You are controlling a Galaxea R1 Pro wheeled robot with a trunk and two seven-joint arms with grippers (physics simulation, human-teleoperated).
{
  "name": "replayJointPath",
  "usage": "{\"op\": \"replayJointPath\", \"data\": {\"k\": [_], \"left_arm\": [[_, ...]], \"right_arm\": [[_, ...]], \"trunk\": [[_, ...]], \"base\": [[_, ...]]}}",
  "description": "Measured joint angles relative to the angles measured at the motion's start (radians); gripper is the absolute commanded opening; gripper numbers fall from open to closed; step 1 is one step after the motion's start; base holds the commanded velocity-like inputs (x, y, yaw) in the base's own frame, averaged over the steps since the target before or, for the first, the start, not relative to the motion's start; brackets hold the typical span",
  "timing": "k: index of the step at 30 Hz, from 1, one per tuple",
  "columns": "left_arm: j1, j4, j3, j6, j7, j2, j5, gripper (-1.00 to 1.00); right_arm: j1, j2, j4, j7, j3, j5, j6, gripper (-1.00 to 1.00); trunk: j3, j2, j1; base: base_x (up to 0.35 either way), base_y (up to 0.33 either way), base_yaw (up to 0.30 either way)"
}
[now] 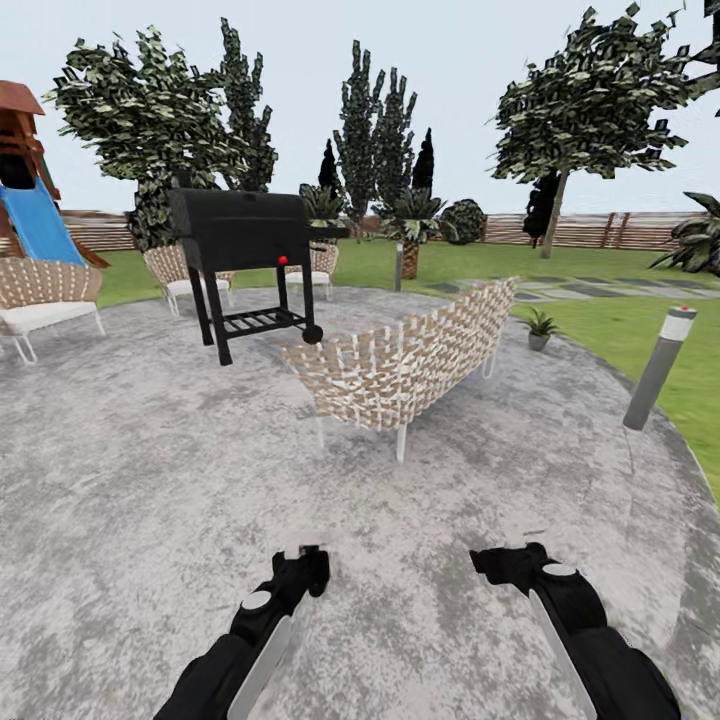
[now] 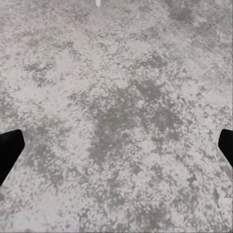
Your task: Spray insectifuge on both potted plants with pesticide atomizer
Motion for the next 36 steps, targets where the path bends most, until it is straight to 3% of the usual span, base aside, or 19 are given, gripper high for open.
{"op": "replayJointPath", "data": {"k": [3, 8, 10, 14, 23, 24, 26, 29, 36], "left_arm": [[0.001, 0.008, 0.002, 0.003, 0.006, 0.019, -0.001, -1.00], [0.003, -0.007, 0.051, 0.029, 0.003, 0.054, 0.000, -1.00], [0.019, -0.085, 0.051, 0.052, 0.004, 0.059, -0.002, -1.00], [0.033, -0.105, 0.057, 0.100, 0.000, 0.058, 0.005, -1.00], [0.035, -0.059, 0.071, 0.108, 0.002, 0.056, 0.005, -1.00], [0.035, -0.057, 0.082, 0.108, 0.002, 0.055, 0.005, -1.00], [0.035, -0.054, 0.098, 0.108, -0.002, 0.052, 0.005, -1.00], [0.035, -0.051, 0.103, 0.109, -0.009, 0.050, 0.003, -1.00], [0.035, -0.050, 0.104, 0.105, -0.012, 0.049, 0.004, -1.00]], "right_arm": [[0.005, 0.000, 0.001, 0.001, 0.010, -0.003, 0.001, 1.00], [0.010, 0.000, -0.001, 0.001, 0.010, 0.001, -0.003, 1.00], [0.010, 0.000, -0.002, 0.000, 0.006, 0.003, -0.005, 1.00], [0.010, 0.000, -0.003, 0.000, 0.005, 0.003, -0.006, 1.00], [0.010, 0.002, 0.000, 0.010, 0.014, -0.008, -0.025, 1.00], [0.010, 0.007, 0.000, 0.008, 0.015, -0.008, -0.025, 1.00], [0.010, 0.043, -0.001, 0.002, 0.014, -0.008, -0.024, 1.00], [0.009, 0.063, 0.000, -0.001, 0.013, -0.001, -0.023, 1.00], [0.009, 0.069, 0.000, -0.002, 0.012, 0.004, -0.023, 1.00]], "trunk": [[-0.002, 0.000, 0.000], [-0.002, 0.000, 0.000], [-0.002, 0.000, 0.000], [-0.003, 0.000, 0.000], [-0.002, 0.000, 0.000], [-0.002, 0.000, 0.000], [-0.002, 0.000, 0.000], [-0.002, 0.000, 0.000], [-0.002, 0.000, 0.000]], "base": [[0.283, 0.168, 0.108], [0.286, 0.162, 0.005], [0.286, 0.162, 0.000], [0.286, 0.165, 0.000], [0.211, 0.252, 0.000], [0.132, 0.314, 0.044], [0.140, 0.316, 0.147], [0.162, 0.311, 0.230], [0.176, 0.306, 0.263]]}}
